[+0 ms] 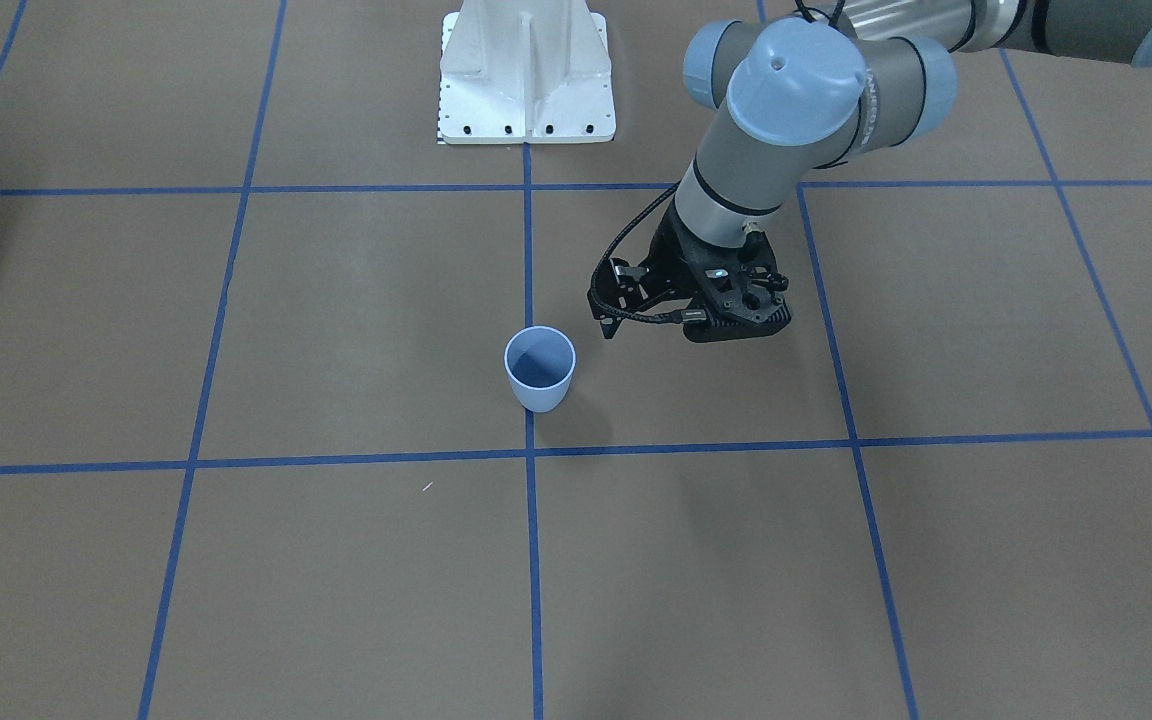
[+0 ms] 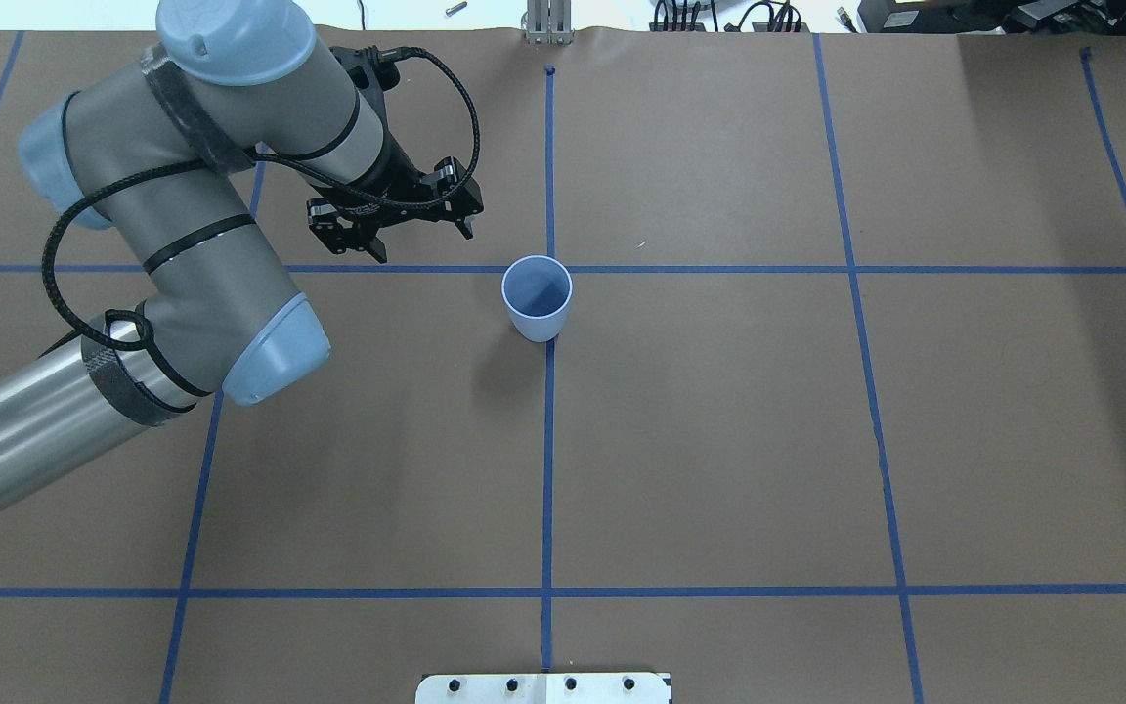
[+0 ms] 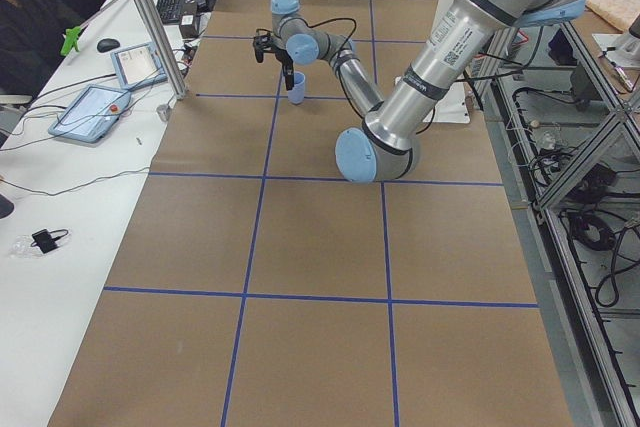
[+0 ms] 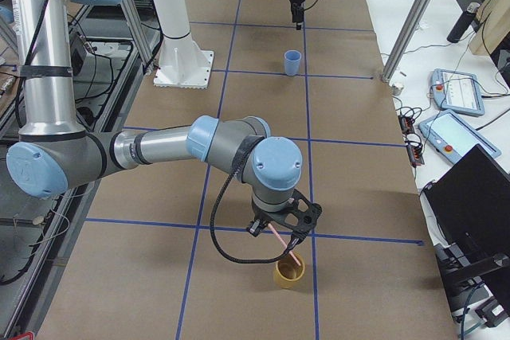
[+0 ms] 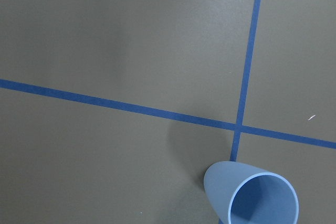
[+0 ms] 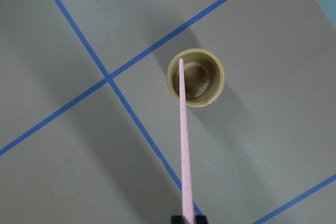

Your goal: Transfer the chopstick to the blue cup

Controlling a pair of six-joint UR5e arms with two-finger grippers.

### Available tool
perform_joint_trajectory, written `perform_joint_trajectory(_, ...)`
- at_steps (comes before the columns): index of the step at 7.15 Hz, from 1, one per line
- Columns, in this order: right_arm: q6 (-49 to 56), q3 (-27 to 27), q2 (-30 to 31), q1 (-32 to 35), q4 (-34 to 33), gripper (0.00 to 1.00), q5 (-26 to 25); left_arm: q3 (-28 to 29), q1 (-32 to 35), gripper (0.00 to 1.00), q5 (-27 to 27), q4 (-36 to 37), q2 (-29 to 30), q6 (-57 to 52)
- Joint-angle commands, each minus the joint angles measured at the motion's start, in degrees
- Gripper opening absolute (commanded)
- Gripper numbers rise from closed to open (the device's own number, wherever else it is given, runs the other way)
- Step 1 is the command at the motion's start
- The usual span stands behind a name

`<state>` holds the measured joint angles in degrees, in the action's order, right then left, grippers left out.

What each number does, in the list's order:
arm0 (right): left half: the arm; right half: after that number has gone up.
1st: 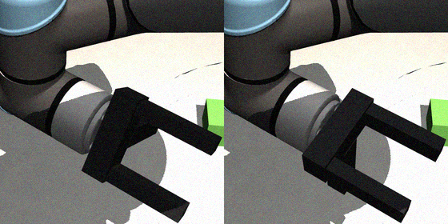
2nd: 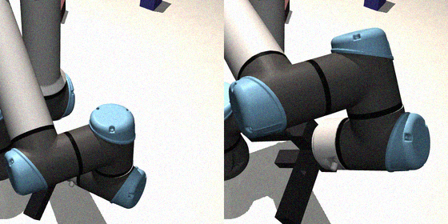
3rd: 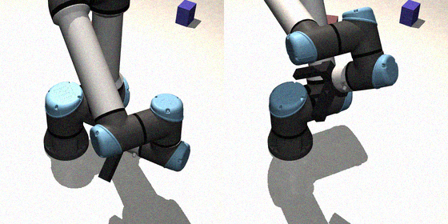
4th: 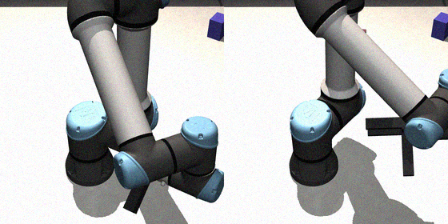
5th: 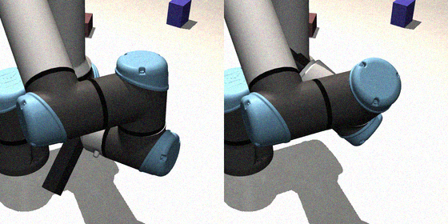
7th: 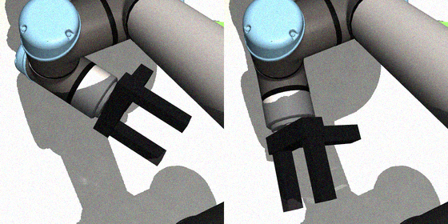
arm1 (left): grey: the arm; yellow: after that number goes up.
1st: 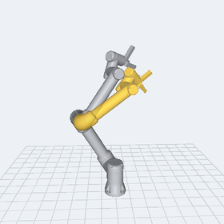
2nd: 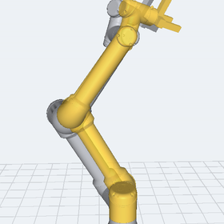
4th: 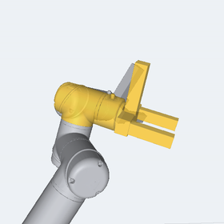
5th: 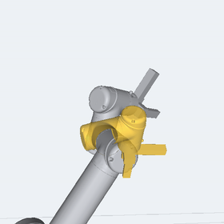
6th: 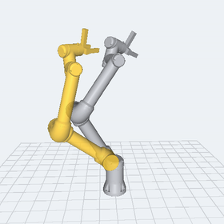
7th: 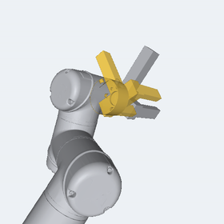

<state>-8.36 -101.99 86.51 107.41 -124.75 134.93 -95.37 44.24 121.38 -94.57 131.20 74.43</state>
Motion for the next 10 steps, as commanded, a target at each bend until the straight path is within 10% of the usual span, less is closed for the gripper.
perform_joint_trajectory(1,0.0,-2.2,-5.7,1.3,-8.1,0.0,0.0,0.2,0.1,0.98,0.1,-0.1,-0.5,-0.1)
perform_joint_trajectory(5,-7.2,-4.7,-22.1,-11.0,-16.5,0.0,7.9,0.0,5.7,0.98,0.4,0.0,-4.7,-10.7)
perform_joint_trajectory(10,-39.7,-13.6,-31.9,-27.0,-6.9,0.0,15.0,0.4,18.5,0.98,11.8,0.0,-12.4,-28.3)
